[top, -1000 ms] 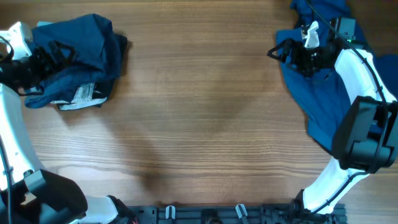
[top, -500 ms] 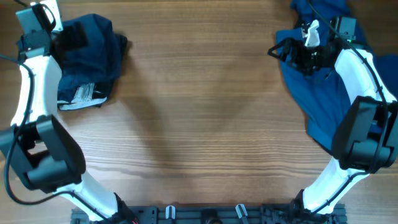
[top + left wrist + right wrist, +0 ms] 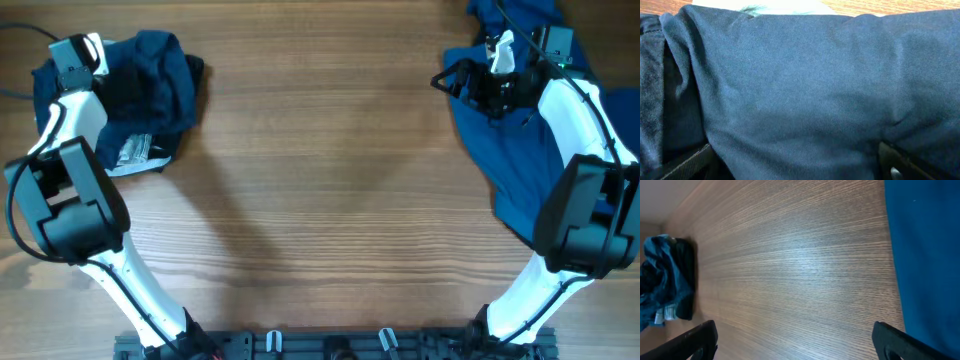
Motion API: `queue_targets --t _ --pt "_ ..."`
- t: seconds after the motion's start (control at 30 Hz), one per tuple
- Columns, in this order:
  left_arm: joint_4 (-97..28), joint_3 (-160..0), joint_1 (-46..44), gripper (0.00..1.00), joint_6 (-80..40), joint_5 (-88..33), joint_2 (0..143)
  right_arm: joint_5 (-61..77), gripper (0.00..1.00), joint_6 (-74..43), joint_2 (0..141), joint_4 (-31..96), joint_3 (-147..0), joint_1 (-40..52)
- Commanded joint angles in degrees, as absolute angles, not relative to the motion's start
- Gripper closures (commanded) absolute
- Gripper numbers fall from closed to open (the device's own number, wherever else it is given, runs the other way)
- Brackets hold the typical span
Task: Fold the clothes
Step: 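Release the trousers and lift the left gripper off the stack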
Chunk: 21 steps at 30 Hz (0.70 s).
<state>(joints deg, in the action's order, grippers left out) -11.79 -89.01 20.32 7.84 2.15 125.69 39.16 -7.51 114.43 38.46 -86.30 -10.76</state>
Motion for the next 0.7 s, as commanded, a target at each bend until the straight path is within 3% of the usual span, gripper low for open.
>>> queue_targets --t 0.0,0.23,0.47,0.67 --pt "-11.16 -88.09 22.52 0.00 8.62 4.43 127.76 38.63 0.00 -7.49 114.74 38.20 -87.42 -10.68" --pt "-12.08 -88.09 21.21 0.00 8.58 4.38 113.78 38.61 0.00 -7.16 114.43 37.93 -87.44 -10.68" --pt "-24.47 -88.09 16.78 0.00 5.02 4.25 99.07 38.15 0.00 -7.05 107.83 31.57 -87.44 -11.00" --pt "-34.39 -88.09 11.29 0.00 4.40 2.00 91.92 30.59 0.00 -4.36 99.33 33.87 -87.44 -11.29"
